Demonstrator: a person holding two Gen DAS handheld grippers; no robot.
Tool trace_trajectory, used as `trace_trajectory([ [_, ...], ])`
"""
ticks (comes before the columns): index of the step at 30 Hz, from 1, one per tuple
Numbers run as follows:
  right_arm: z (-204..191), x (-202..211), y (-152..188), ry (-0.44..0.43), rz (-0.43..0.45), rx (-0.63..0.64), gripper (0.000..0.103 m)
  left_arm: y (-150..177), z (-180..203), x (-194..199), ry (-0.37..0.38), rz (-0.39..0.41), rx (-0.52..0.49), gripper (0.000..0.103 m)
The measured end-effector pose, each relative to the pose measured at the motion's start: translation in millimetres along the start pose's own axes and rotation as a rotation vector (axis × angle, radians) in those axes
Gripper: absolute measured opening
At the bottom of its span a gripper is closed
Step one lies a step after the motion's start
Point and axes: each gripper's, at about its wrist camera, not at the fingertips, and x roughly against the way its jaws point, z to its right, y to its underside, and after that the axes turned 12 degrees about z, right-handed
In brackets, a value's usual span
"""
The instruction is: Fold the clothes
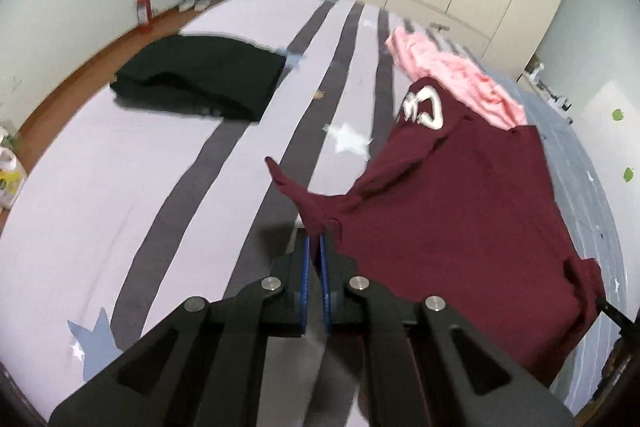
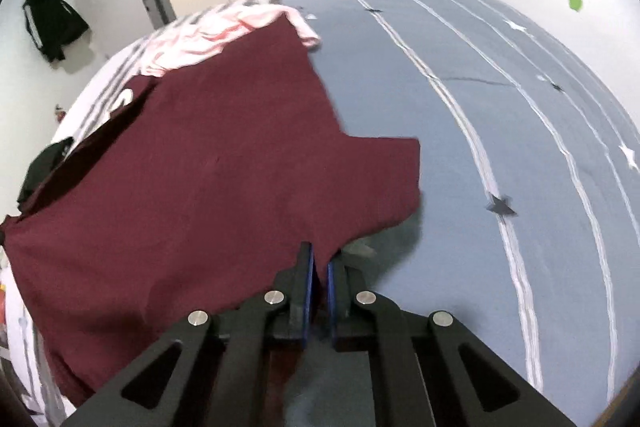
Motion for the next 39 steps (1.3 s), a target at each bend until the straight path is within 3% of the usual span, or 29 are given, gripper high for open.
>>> trace_trajectory([
  [3, 9.1, -8.4, 14.8, 0.007, -0.045, 0.018, 0.005, 7.9, -3.5, -18.5, -0.018, -0.044, -0.006, 0.007],
  [6, 9.2, -15.7, 26.3, 0.033, -0.070, 0.061, 0.006, 10.5, -1.6, -15.2, -0.074, -0.012, -0.004, 0.018],
  [9, 15.1, -11.7, 27.7, 0.066, -0.053, 0.029, 0.017, 15.9, -17.4, 0.7, -0.099, 0.006, 0.094, 0.045],
  [10, 17.8, -8.2, 28.1, 0.088, -0.045, 0.018, 0.026, 19.7, -22.1, 5.1, -0.110, 0.002, 0.120, 0.054],
  [11, 20.6, -4.1, 28.3, 0.113, -0.036, 0.007, 0.036, 26.8, -25.9, 8.8, -0.127, -0.010, 0.138, 0.055],
  [14, 21.9, 8.4, 28.7, 0.145, -0.016, -0.028, 0.036, 51.4, -29.2, 15.7, -0.136, -0.063, 0.155, 0.055],
  [16, 15.6, 16.6, 28.5, 0.119, -0.006, -0.041, 0.037, 72.9, -24.6, 16.7, -0.122, -0.120, 0.148, 0.055],
  [20, -12.8, 22.0, 21.1, 0.043, 0.015, 0.001, 0.053, 107.2, -5.6, 11.4, -0.084, -0.213, 0.111, 0.055],
  [23, -44.5, 10.7, 12.6, -0.018, 0.022, 0.039, 0.057, 128.8, 11.9, 4.9, -0.059, -0.264, 0.077, 0.055],
  [28, -94.2, -24.0, 14.9, -0.035, -0.037, 0.153, 0.065, 129.4, 27.0, 3.4, -0.011, -0.246, 0.114, 0.055],
  [31, -103.0, -45.9, 18.7, -0.014, -0.080, 0.163, 0.063, 124.4, 34.1, 3.5, 0.031, -0.232, 0.124, 0.055],
  [33, -100.2, -54.8, 18.0, 0.014, -0.093, 0.151, 0.032, 124.3, 40.0, -1.6, 0.033, -0.245, 0.084, 0.055],
  [34, -95.7, -57.7, 17.1, 0.031, -0.101, 0.144, 0.003, 125.8, 40.2, -4.0, 0.043, -0.256, 0.076, 0.047],
  [35, -86.8, -55.6, 15.5, 0.037, -0.097, 0.121, 0.003, 126.9, 40.6, -6.0, 0.055, -0.266, 0.067, 0.029],
  [36, -76.2, -50.8, 13.7, 0.036, -0.086, 0.089, 0.003, 126.4, 42.2, -6.3, 0.068, -0.269, 0.052, 0.019],
  [37, -64.7, -44.4, 12.1, 0.035, -0.073, 0.058, 0.002, 124.7, 44.1, -4.5, 0.072, -0.264, 0.030, 0.000],
  [39, -35.4, -25.2, 10.5, 0.070, -0.044, 0.011, 0.002, 116.8, 42.6, 5.5, 0.083, -0.241, 0.041, 0.000],
])
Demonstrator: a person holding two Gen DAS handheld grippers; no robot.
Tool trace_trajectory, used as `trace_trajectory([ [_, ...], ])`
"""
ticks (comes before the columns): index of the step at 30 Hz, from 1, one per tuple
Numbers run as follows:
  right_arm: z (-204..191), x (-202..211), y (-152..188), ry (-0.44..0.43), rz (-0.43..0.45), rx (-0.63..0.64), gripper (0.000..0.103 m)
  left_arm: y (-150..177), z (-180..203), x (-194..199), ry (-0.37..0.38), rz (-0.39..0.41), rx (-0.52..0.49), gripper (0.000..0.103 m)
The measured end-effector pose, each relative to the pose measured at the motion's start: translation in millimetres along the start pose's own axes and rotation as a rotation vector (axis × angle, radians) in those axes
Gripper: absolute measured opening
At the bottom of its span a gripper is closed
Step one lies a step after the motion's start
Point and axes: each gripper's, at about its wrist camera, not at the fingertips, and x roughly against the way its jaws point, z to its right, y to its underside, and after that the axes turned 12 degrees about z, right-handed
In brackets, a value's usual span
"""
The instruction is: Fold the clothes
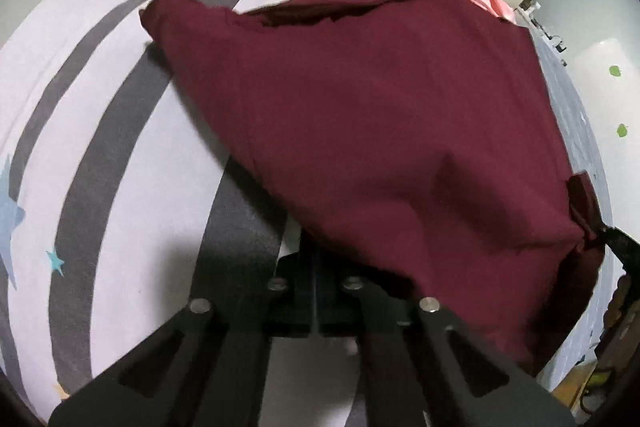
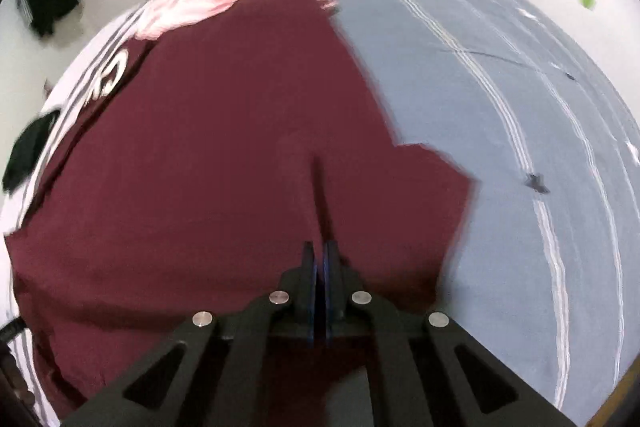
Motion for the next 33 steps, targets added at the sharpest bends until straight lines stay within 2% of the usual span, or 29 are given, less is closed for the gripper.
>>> trace_trajectory([
  [4, 78.0, 37.5, 7.8, 0.092, 0.027, -0.142, 0.002, -16.5, -9.7, 36.0, -0.021, 0.066, 0.031, 0.000],
  [7, 130.7, 53.8, 27.9, 0.164, -0.005, -0.213, 0.002, -28.1, -27.3, 65.7, -0.070, 0.106, 0.054, 0.000],
  [11, 172.8, 55.0, 67.1, 0.300, -0.095, -0.214, 0.000, -25.5, -43.8, 74.9, -0.111, 0.086, 0.022, 0.000],
  [13, 188.8, 50.9, 86.7, 0.330, -0.147, -0.245, 0.000, -22.4, -48.6, 69.7, -0.125, 0.064, 0.016, 0.000],
  [16, 182.2, 51.6, 88.3, 0.295, -0.115, -0.242, 0.000, -23.3, -47.3, 49.9, -0.148, 0.042, -0.008, 0.002],
  [18, 169.0, 50.6, 78.2, 0.259, -0.075, -0.223, 0.001, -26.7, -47.4, 36.6, -0.175, 0.028, -0.020, 0.011],
  [20, 152.8, 46.2, 65.0, 0.219, -0.041, -0.207, 0.002, -32.5, -49.2, 23.9, -0.182, 0.026, -0.013, 0.025],
  [21, 143.2, 43.2, 58.2, 0.200, -0.027, -0.190, 0.004, -36.5, -50.2, 17.0, -0.184, 0.029, -0.007, 0.028],
  [23, 120.7, 36.2, 44.9, 0.159, 0.000, -0.142, 0.012, -47.8, -53.2, 2.7, -0.190, 0.047, 0.010, 0.041],
  [27, 69.2, 21.7, 26.1, 0.087, 0.044, -0.006, 0.022, -72.9, -59.2, -17.6, -0.187, 0.072, 0.036, 0.045],
  [28, 60.1, 15.0, 20.6, 0.070, 0.052, 0.017, 0.025, -78.6, -59.4, -22.9, -0.181, 0.075, 0.037, 0.049],
  [31, 44.6, -8.2, 5.5, 0.030, 0.044, 0.040, 0.032, -90.8, -59.9, -41.7, -0.172, 0.050, 0.014, 0.052],
  [33, 37.7, -21.4, 4.3, 0.019, 0.025, 0.056, 0.032, -97.7, -53.4, -52.5, -0.149, 0.044, -0.011, 0.052],
])
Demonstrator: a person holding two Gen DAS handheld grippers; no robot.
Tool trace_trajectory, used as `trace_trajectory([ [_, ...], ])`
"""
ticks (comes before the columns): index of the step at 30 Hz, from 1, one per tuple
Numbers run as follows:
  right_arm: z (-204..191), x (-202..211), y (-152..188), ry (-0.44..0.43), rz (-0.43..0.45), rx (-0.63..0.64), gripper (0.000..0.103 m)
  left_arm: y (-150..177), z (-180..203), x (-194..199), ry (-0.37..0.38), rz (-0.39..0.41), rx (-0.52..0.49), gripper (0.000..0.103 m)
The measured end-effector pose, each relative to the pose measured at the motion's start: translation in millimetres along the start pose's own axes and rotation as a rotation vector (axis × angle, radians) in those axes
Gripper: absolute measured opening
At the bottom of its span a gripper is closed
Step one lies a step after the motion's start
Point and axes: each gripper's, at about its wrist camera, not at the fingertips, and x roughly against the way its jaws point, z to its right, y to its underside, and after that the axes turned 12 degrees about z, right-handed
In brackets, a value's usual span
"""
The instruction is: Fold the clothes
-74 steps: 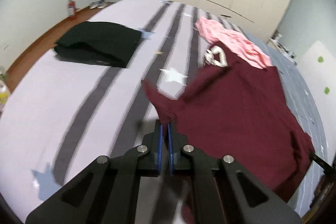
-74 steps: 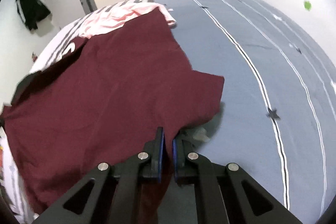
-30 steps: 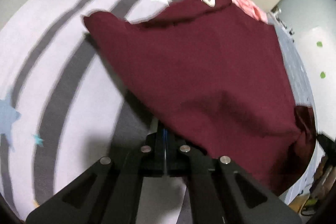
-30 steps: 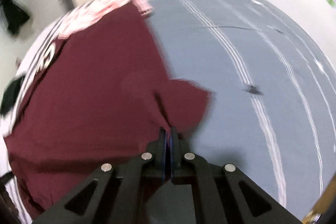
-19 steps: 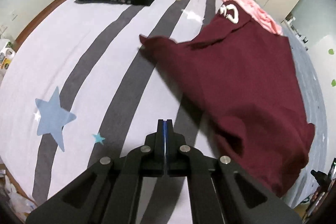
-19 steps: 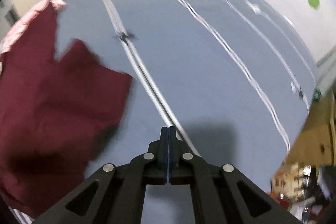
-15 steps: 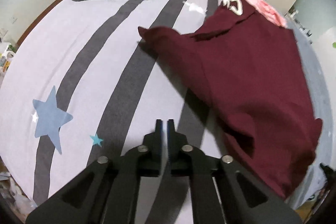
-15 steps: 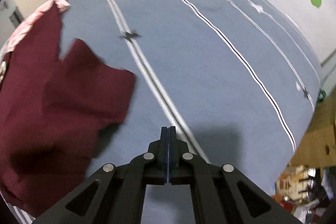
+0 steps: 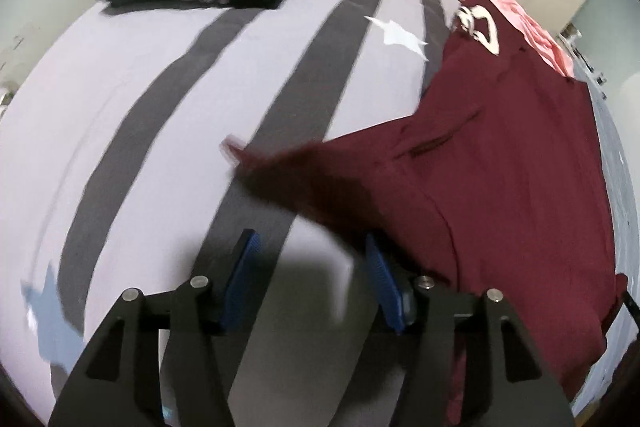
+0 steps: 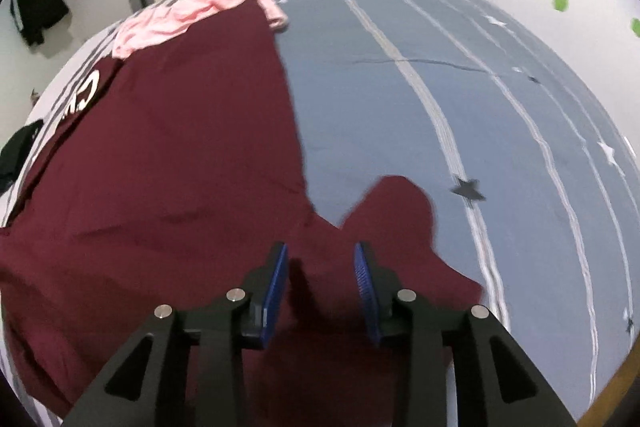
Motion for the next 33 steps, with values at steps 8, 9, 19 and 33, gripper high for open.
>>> trace_trajectory([
  [8, -3.7, -16.6, 15.0, 0.011, -0.075, -0.004, 0.032, -30.0, 58.4, -3.2, 0.177, 0.038, -0.078, 0.051],
  [9, -3.0, -17.0, 15.5, 0.011, -0.077, -0.009, 0.032, -34.5, 73.6, -4.2, 0.209, 0.042, -0.100, 0.051],
  [19, -0.5, -15.0, 18.9, 0.002, -0.083, -0.026, 0.032, -48.6, 212.7, 31.7, 0.624, 0.060, -0.253, 0.051],
  [33, -1.1, -0.6, 21.8, -0.058, -0.044, -0.052, 0.032, 17.4, 74.3, 20.5, 0.276, -0.026, -0.109, 0.052],
])
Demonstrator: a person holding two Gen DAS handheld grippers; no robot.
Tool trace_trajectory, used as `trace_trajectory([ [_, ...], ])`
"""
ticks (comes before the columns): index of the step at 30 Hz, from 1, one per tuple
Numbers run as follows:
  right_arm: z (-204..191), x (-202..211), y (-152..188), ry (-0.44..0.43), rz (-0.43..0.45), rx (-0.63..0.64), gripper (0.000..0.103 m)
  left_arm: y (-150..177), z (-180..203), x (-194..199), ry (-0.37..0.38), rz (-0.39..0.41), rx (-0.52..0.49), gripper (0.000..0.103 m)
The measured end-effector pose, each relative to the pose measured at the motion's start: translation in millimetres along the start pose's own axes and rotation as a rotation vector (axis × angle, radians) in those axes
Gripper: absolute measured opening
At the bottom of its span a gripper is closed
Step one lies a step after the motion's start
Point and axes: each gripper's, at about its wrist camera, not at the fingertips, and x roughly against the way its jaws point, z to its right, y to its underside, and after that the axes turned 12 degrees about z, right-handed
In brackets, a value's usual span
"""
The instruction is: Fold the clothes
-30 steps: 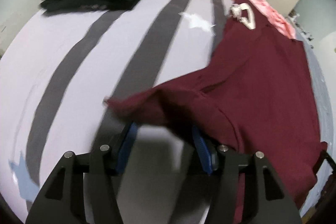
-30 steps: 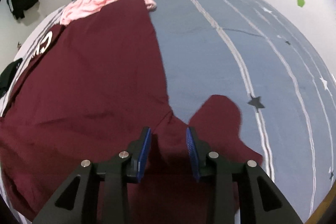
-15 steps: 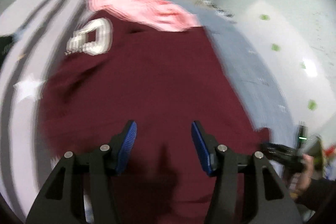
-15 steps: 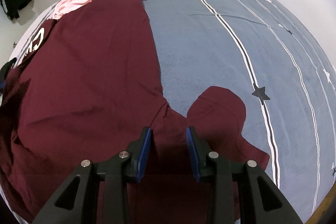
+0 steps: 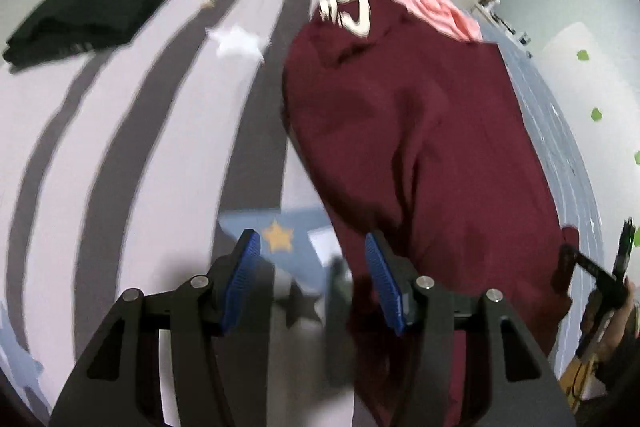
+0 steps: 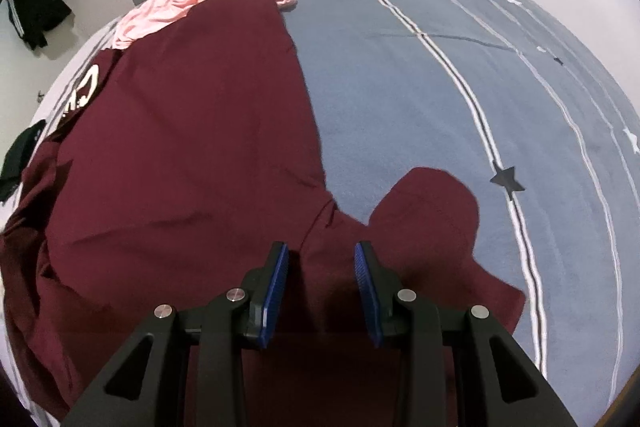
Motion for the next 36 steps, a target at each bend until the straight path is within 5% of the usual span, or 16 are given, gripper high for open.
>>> trace_trajectory([
  [8, -0.2, -2.1, 6.1, -0.007, -0.012, 0.011, 0.032, 27.2, 23.0, -17.0, 0.092, -0.074, 0.036, 0.051],
  [9, -0.7, -1.8, 6.4, -0.007, -0.012, 0.010, 0.032, 31.2, 25.9, -15.9, 0.095, -0.079, 0.023, 0.047],
  [11, -1.4, -1.2, 6.6, -0.006, -0.011, 0.010, 0.032, 33.7, 33.0, -11.6, 0.089, -0.070, -0.026, 0.010],
  [14, -0.2, 2.0, 7.2, -0.008, -0.008, 0.014, 0.032, 30.7, 37.3, 6.2, 0.022, -0.012, -0.088, 0.006],
  [23, -3.8, 13.6, 14.8, 0.001, -0.011, 0.029, 0.032, 34.9, -39.3, 136.3, -0.209, 0.167, 0.054, 0.006],
  [30, -17.9, 22.6, 31.4, -0.008, -0.044, 0.055, 0.032, 108.1, -92.3, 132.8, -0.305, -0.013, 0.160, 0.006],
  [36, -16.1, 32.4, 47.5, 0.010, -0.065, 0.046, 0.032, 126.3, -96.6, 140.5, -0.353, 0.003, 0.213, 0.017],
])
